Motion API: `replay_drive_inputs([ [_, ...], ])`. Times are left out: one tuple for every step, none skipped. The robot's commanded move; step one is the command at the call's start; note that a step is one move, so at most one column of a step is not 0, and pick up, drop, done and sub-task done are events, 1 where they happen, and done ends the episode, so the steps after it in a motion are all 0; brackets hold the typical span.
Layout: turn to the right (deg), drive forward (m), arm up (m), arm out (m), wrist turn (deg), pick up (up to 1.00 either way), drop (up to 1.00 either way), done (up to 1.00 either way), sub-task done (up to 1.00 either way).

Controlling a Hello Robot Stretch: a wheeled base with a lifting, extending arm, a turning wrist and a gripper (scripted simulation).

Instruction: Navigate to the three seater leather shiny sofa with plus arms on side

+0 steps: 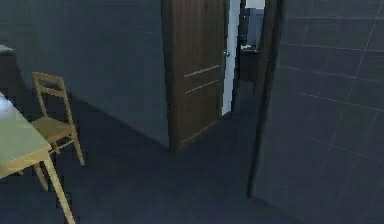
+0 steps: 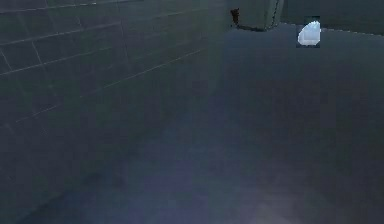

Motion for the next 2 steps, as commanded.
replay_drive_inputs([
  [0.0, 0.95, 0.0, 0.0, 0.0, 0.0, 0.0, 0.0, 0.0],
  [24.0, 0.0, 0.0, 0.0, 0.0, 0.0, 0.0, 0.0, 0.0],
])
